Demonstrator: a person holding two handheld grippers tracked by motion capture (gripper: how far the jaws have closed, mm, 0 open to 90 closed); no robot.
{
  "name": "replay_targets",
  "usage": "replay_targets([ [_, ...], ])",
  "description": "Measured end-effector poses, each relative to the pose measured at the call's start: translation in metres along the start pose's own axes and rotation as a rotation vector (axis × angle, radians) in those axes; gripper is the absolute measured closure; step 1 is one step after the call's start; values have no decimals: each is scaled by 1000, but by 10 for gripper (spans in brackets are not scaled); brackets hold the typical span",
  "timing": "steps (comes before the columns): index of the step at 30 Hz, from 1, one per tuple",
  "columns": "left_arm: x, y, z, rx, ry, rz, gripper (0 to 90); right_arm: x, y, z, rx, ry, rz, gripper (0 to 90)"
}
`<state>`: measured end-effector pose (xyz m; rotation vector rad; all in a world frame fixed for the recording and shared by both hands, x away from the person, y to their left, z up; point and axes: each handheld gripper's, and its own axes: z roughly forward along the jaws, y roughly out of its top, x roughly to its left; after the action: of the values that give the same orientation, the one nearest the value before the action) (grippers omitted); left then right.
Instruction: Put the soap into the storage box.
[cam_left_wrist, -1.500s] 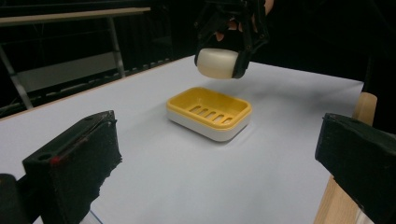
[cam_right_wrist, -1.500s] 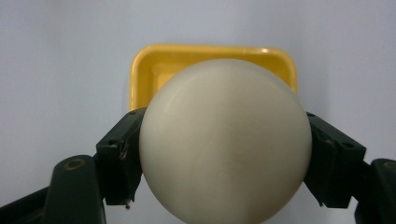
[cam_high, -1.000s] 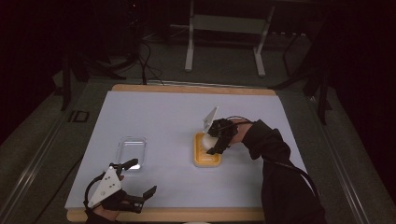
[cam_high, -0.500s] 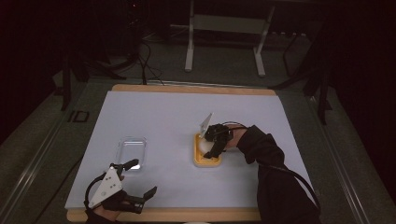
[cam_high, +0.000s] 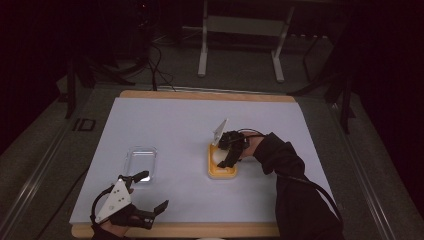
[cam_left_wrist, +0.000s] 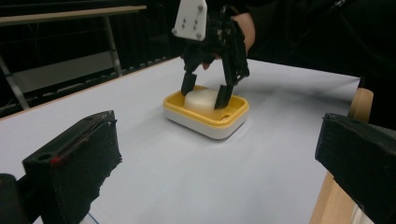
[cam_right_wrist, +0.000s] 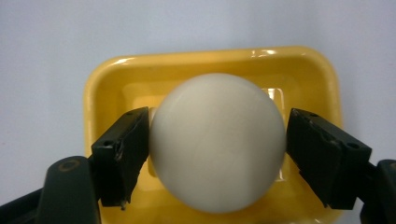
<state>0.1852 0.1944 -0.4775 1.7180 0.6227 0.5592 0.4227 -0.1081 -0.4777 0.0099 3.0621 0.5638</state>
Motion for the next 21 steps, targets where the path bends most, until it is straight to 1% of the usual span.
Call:
replay_targets([
  [3,0,0,0,1,-3,1,0,0,1,-8,-10,-12,0,225],
  [4,0,0,0,1,-2,1,0,1,1,-13,-12,-27,7,224],
  [5,0,0,0,2,-3,1,1,1,1,-15,-18,-31,6,224],
  [7,0,0,0,2,-2,0,1,1,1,-22,-21,-43,20,221],
  [9,0,0,0,2,-2,0,0,2,0,-28,-23,-38,35,223],
  [11,0,0,1,1,-2,0,0,3,-2,-34,-15,-53,44,223],
  [13,0,0,1,3,-2,0,0,4,-4,-39,-20,-68,64,220],
  [14,0,0,1,2,-2,-1,0,5,-5,-42,-22,-71,74,194],
  [15,0,0,1,2,-1,-1,0,6,-5,-45,-22,-95,88,154],
  [16,0,0,1,2,-1,-1,0,7,-6,-48,-26,-120,101,147],
  [19,0,0,1,3,1,0,0,7,-9,-56,-55,-136,155,117],
  [21,0,0,1,3,1,-1,0,6,-12,-60,-69,-133,183,99],
])
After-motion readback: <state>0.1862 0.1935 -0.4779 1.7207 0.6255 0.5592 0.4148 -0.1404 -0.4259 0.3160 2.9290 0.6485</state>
